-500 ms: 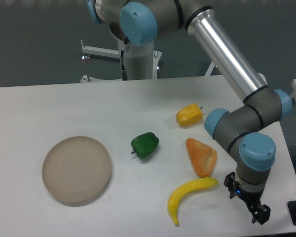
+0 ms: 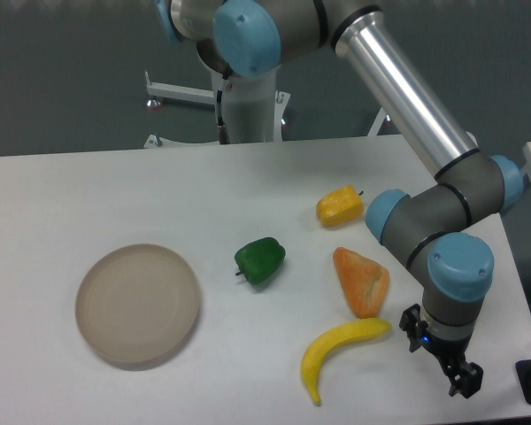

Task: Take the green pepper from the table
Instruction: 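Move the open gripper over the green bell pepper and lower it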

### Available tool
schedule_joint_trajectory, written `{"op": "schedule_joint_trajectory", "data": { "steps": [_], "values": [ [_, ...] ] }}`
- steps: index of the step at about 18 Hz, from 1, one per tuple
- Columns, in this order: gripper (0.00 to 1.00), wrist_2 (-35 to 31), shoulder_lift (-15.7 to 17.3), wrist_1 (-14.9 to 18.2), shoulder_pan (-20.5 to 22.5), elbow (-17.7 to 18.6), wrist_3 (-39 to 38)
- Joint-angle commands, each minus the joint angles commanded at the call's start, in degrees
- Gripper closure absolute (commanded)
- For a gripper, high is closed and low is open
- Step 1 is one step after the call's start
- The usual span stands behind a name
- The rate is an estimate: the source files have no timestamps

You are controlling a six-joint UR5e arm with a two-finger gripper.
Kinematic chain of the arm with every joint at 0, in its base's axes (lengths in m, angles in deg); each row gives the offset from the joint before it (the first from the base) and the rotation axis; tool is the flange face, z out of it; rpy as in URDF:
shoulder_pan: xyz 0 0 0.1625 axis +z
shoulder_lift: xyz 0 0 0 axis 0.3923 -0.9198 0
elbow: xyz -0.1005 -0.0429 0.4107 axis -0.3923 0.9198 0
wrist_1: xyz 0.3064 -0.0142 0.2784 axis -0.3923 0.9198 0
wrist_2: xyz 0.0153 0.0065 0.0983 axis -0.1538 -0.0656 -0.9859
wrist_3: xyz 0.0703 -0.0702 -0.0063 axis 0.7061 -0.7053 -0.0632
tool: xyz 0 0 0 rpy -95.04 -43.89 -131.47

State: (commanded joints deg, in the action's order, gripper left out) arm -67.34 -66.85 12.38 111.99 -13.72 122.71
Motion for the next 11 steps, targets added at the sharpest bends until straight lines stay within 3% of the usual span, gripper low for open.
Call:
{"op": "schedule_joint_trajectory", "data": {
  "steps": [2,4,7,11],
  "values": [
    [0.0,0.0,3.2,0.3,0.0,3.8,-0.1],
    [0.0,-0.3,8.7,0.2,0.0,10.9,-0.1],
    [0.0,-0.5,14.8,1.0,-0.3,18.2,-0.5],
    [0.0,0.1,22.0,1.1,-2.5,28.7,-9.6]
  ]
}}
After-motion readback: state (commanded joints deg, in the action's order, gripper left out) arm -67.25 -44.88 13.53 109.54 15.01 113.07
